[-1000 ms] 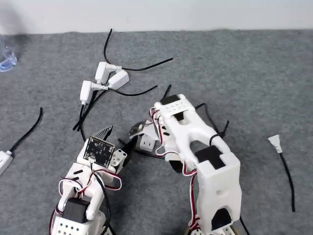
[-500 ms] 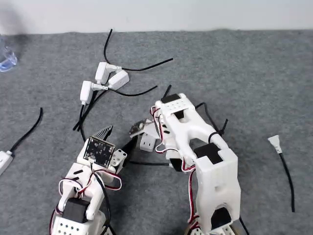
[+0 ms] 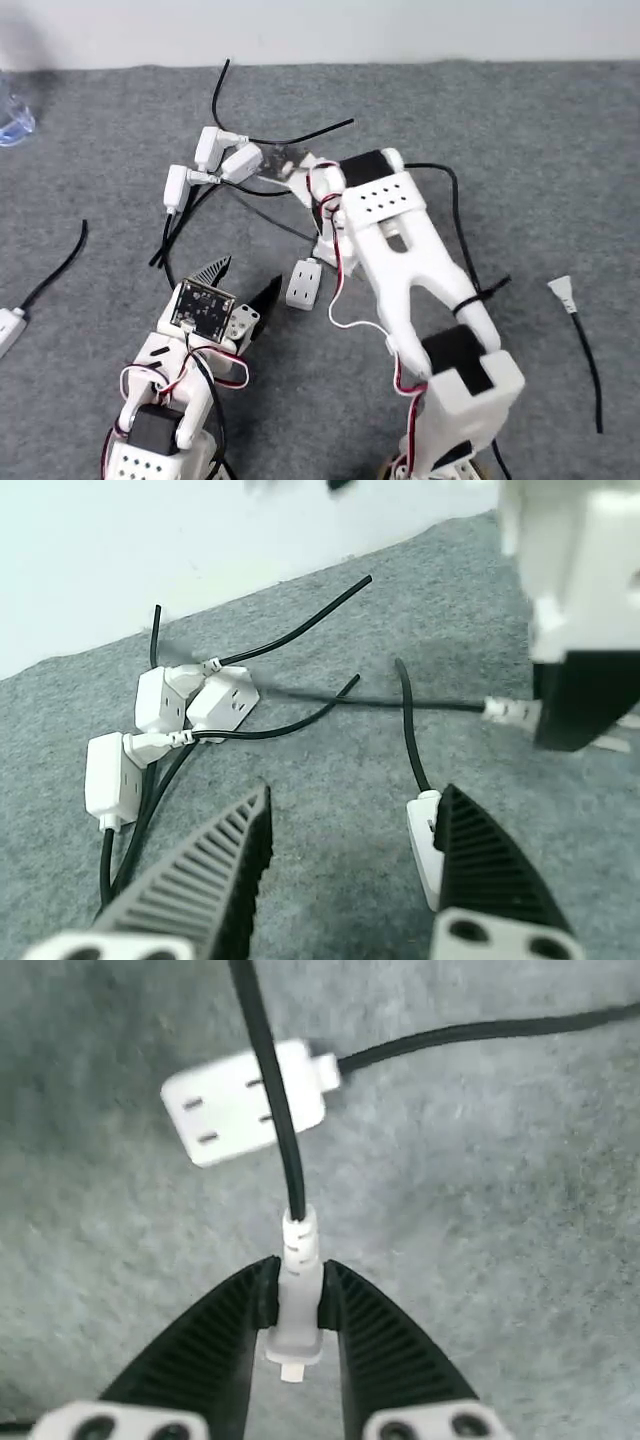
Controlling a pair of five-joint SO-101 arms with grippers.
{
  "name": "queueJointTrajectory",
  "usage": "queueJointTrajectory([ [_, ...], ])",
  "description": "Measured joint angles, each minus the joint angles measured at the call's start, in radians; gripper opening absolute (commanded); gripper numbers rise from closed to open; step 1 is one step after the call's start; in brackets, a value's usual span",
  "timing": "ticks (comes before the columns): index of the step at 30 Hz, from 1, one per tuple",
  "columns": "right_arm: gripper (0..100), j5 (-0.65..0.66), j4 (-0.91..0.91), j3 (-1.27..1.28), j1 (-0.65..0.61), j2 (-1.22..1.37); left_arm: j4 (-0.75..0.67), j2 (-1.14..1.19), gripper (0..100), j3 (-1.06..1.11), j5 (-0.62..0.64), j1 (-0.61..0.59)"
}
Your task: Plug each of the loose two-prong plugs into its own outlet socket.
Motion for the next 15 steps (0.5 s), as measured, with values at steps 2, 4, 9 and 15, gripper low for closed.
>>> queueJointTrajectory([
  [2, 0.8, -0.041, 0.0, 0.0, -0.032, -0.026, -0.017, 0.0, 25, 0.0, 0.0, -0.014],
  [4, 0.8, -0.058, 0.005, 0.0, -0.072, -0.061, -0.037, 0.0, 25, 0.0, 0.0, -0.035],
  [9, 0.8, -0.061, 0.055, 0.0, -0.161, -0.19, -0.048, 0.0, 25, 0.0, 0.0, -0.052],
  [15, 0.8, -0.044, 0.153, 0.0, -0.176, -0.273, -0.075, 0.0, 25, 0.0, 0.0, -0.057],
])
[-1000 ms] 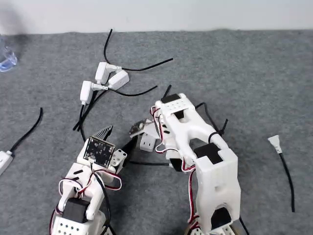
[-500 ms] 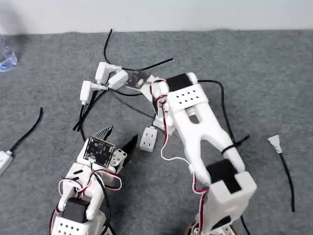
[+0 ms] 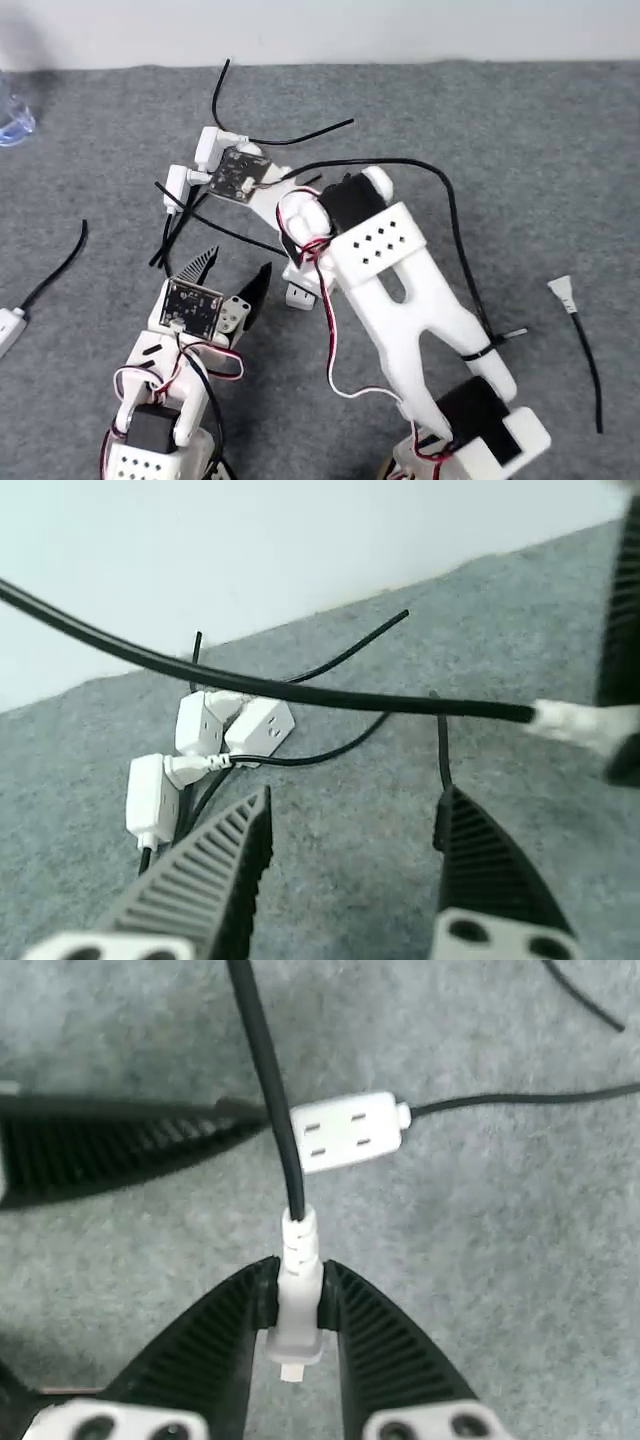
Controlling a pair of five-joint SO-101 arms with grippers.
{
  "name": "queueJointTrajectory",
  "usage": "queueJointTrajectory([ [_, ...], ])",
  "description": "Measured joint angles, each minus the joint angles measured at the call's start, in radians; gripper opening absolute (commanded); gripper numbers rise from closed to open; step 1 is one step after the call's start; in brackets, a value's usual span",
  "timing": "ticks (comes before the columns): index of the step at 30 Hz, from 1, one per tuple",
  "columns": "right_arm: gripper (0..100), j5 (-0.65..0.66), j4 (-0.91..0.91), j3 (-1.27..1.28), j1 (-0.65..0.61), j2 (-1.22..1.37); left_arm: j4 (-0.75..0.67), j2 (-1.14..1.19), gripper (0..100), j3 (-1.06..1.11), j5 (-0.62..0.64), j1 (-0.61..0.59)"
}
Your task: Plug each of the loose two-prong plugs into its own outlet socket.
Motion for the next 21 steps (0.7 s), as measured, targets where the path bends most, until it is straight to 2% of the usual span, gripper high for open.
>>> queueJointTrajectory([
  [8, 0.8, 0.04, -0.003, 0.066, -0.135, -0.005, -0.038, 0.0, 25, 0.002, 0.0, -0.005],
  [12, 0.8, 0.049, -0.075, 0.115, -0.141, -0.005, -0.064, 0.0, 25, 0.002, 0.002, -0.005],
  [21, 0.8, 0.055, -0.097, 0.117, -0.141, -0.012, -0.101, 0.0, 20, 0.002, 0.028, -0.006],
])
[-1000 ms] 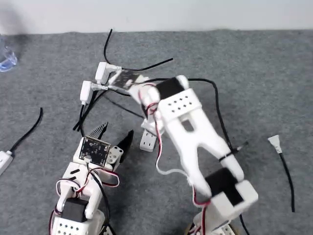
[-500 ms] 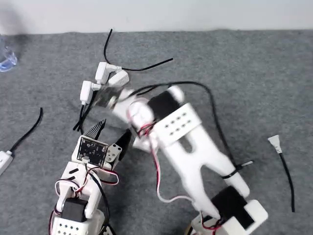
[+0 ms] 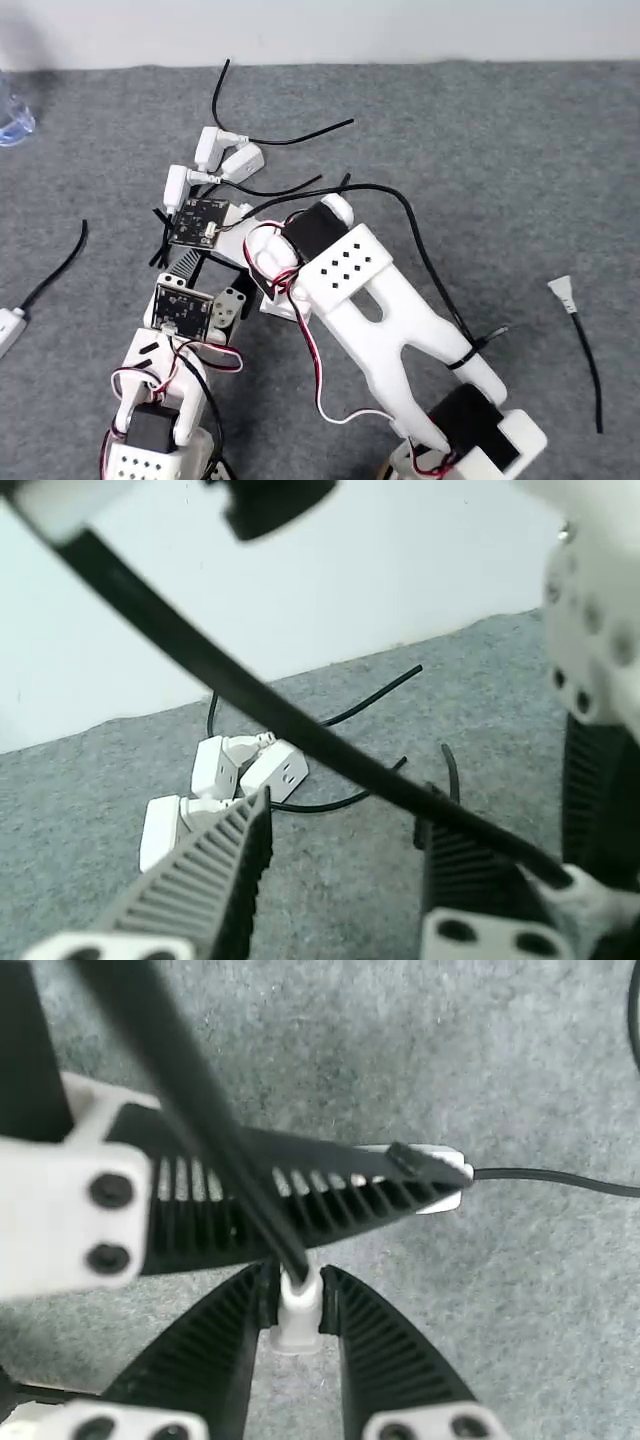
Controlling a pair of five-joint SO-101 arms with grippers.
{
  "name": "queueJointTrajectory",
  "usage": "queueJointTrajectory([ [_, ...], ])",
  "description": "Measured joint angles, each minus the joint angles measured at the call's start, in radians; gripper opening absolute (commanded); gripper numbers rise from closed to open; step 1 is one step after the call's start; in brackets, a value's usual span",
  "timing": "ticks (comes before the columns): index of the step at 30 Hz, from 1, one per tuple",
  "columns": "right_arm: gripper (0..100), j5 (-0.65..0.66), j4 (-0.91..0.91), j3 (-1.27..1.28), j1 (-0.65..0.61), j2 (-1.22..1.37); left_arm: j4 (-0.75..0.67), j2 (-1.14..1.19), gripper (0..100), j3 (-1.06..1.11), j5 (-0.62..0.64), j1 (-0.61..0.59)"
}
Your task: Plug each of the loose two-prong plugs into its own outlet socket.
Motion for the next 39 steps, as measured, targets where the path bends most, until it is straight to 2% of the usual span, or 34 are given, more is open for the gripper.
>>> queueJointTrajectory([
  [6, 0.8, 0.025, 0.0, 0.0, -0.002, 0.0, 0.0, 0.0, 20, 0.0, 0.074, -0.035],
  [15, 0.8, 0.032, 0.0, -0.012, -0.006, -0.138, 0.031, 0.0, 20, 0.0, 0.078, -0.068],
  [24, 0.8, -0.055, -0.11, -0.095, 0.032, -0.15, 0.123, 0.0, 20, 0.0, 0.078, 0.052],
  [28, 0.8, -0.074, -0.157, -0.115, 0.083, -0.15, 0.123, 0.0, 20, 0.0, 0.078, 0.06],
  [39, 0.8, -0.126, -0.221, -0.115, 0.081, -0.058, 0.109, 0.0, 20, 0.0, 0.075, 0.063],
])
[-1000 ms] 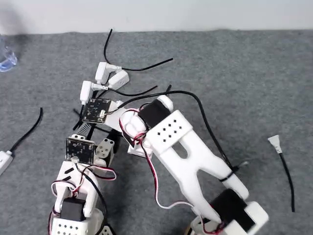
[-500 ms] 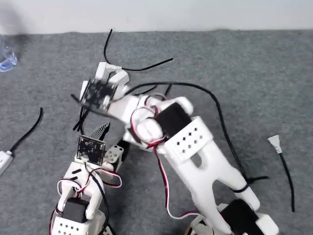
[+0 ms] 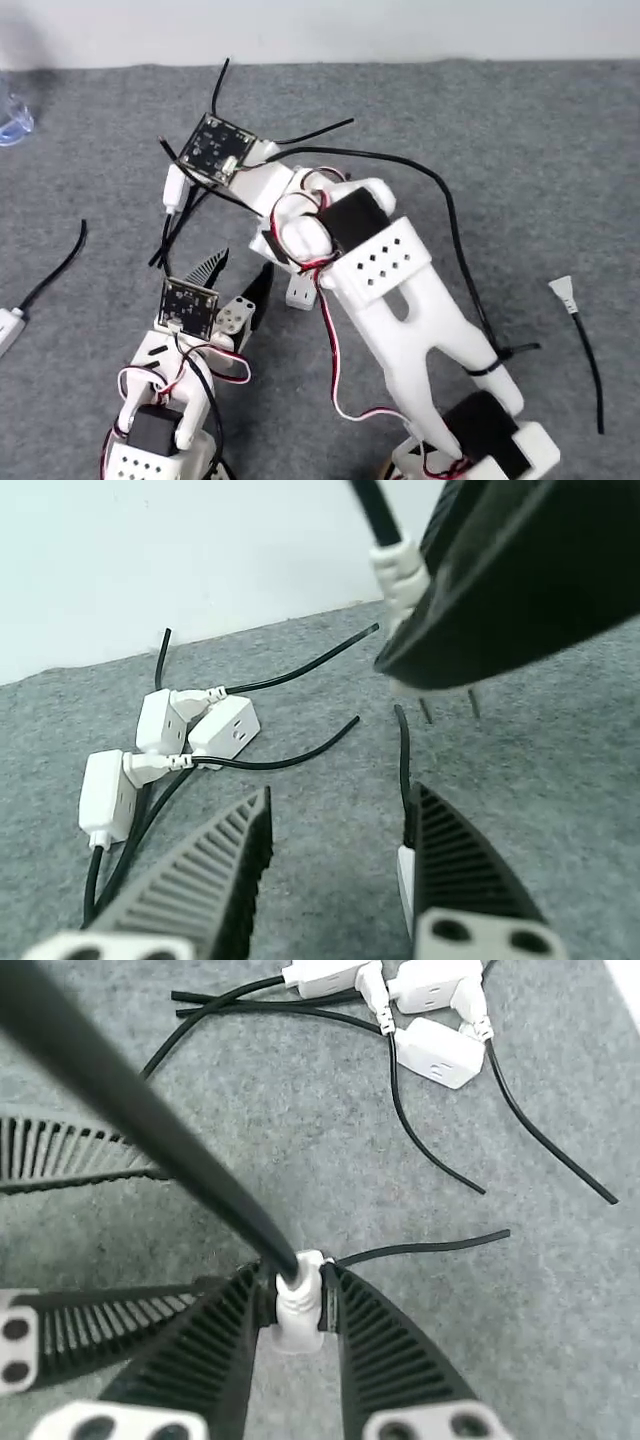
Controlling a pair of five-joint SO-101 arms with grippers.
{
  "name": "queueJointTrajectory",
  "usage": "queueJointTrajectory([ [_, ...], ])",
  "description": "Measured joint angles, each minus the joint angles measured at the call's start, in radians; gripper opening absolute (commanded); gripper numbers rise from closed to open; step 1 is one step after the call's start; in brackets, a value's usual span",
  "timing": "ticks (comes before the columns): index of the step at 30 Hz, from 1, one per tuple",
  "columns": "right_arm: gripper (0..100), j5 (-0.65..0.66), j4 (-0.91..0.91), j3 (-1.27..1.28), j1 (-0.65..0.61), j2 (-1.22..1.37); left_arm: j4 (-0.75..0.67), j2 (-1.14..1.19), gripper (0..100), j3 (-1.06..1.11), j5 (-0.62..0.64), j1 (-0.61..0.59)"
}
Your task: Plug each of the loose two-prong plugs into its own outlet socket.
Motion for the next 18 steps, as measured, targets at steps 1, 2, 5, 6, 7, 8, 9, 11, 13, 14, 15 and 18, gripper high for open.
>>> queueJointTrajectory([
  [1, 0.8, -0.002, -0.003, 0.0, -0.006, 0.003, 0.0, 0.0, 20, 0.0, 0.0, 0.0],
  [2, 0.8, -0.005, -0.003, 0.0, -0.014, 0.008, 0.0, 0.0, 20, 0.0, 0.0, 0.0],
  [5, 0.8, -0.008, -0.006, 0.0, -0.032, 0.012, 0.0, 0.0, 20, 0.0, 0.0, 0.0],
  [6, 0.8, -0.008, -0.006, 0.0, -0.041, 0.012, 0.0, 0.0, 20, 0.0, 0.0, 0.0],
  [7, 0.8, -0.011, -0.006, 0.0, -0.049, 0.012, 0.0, 0.0, 20, 0.0, 0.0, 0.0],
  [8, 0.8, -0.02, -0.006, 0.0, -0.061, 0.012, 0.0, 0.0, 20, 0.0, 0.0, 0.0],
  [9, 0.8, -0.029, -0.006, 0.0, -0.072, 0.012, -0.008, 0.0, 20, 0.0, 0.0, 0.0],
  [11, 0.8, -0.04, -0.006, 0.0, -0.08, 0.012, -0.025, 0.0, 20, 0.0, 0.0, -0.014],
  [13, 0.8, -0.048, -0.006, 0.0, -0.08, 0.012, -0.035, 0.0, 20, 0.0, 0.0, -0.026],
  [14, 0.8, -0.049, -0.005, 0.0, -0.08, 0.012, -0.038, 0.0, 20, 0.0, 0.0, -0.029],
  [15, 0.8, -0.052, -0.005, -0.002, -0.08, 0.012, -0.04, 0.0, 20, 0.0, 0.0, -0.032],
  [18, 0.8, -0.052, 0.012, -0.002, -0.08, 0.012, -0.04, 0.0, 20, 0.0, 0.0, -0.032],
])
